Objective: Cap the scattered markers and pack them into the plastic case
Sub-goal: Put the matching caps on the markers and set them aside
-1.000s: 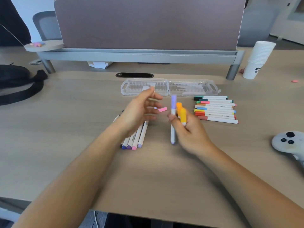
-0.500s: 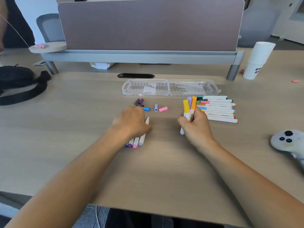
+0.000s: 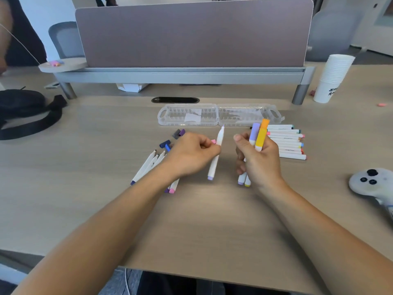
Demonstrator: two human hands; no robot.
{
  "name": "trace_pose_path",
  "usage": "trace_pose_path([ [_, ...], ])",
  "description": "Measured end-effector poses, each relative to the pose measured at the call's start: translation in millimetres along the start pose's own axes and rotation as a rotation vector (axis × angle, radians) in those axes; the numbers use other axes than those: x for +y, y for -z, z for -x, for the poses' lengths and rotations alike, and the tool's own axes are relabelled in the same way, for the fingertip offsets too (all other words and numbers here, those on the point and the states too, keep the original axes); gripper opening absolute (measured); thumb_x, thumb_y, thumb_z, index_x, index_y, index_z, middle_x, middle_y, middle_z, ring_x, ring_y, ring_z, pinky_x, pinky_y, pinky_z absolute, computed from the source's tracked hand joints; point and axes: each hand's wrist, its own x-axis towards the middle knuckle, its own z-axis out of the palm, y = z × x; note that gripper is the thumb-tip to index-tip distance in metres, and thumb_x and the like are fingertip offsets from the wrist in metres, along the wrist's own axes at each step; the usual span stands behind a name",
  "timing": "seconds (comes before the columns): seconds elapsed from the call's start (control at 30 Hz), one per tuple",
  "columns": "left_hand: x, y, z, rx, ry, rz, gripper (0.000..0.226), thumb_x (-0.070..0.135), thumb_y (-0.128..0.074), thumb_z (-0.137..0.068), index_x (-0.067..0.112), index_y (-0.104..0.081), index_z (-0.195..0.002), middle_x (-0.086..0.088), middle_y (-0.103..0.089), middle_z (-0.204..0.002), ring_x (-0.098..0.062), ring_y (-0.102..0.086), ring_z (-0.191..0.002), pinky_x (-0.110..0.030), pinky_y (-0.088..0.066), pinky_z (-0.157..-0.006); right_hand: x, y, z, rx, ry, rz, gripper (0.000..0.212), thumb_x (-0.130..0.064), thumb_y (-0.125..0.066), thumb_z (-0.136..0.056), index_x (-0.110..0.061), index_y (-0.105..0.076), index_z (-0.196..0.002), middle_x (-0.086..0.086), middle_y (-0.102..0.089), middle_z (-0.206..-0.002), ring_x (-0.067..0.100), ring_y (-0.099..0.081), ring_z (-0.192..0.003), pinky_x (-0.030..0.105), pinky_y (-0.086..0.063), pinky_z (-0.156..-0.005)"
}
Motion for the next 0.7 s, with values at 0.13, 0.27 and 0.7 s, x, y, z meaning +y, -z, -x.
trace_pose_path([
  [0.13, -1.2, -15.4, 2.5, 0.039, -0.106, 0.038, 0.021, 0.031, -0.065, -0.089, 0.022, -0.063, -0.071, 0.016, -0.048, -0.049, -0.001, -0.042, -0.048, -0.020, -0.038, -0.055, 3.0, 3.7, -2.0, 0.016, 0.060, 0.059, 0.041, -0.016, -0.067, -0.092, -0.018, -0.050, -0.055, 0.006, -0.049, -0.047, 0.025, -0.047, -0.043, 0.026, -0.041, -0.045],
  [0.27, -9.1, -21.4, 2.7, 0.068, -0.172, 0.089, 0.016, 0.027, -0.065, -0.091, 0.017, -0.064, -0.078, 0.013, -0.054, -0.059, -0.001, -0.045, -0.052, -0.024, -0.042, -0.060, 11.4, 3.4, -6.3, -0.056, -0.020, 0.229, 0.027, -0.018, -0.062, -0.094, -0.004, -0.063, -0.071, 0.014, -0.065, -0.061, 0.020, -0.057, -0.051, 0.022, -0.043, -0.047],
  [0.7, -12.6, -23.4, 10.8, 0.124, -0.399, 0.058, 0.008, 0.020, -0.066, -0.091, 0.014, -0.069, -0.088, 0.008, -0.066, -0.071, -0.005, -0.058, -0.061, -0.022, -0.050, -0.062, 9.0, 7.2, -3.8, -0.297, 0.101, 0.399, 0.040, -0.039, -0.052, -0.100, -0.002, -0.066, -0.095, 0.026, -0.063, -0.063, 0.038, -0.056, -0.042, 0.047, -0.047, -0.044],
])
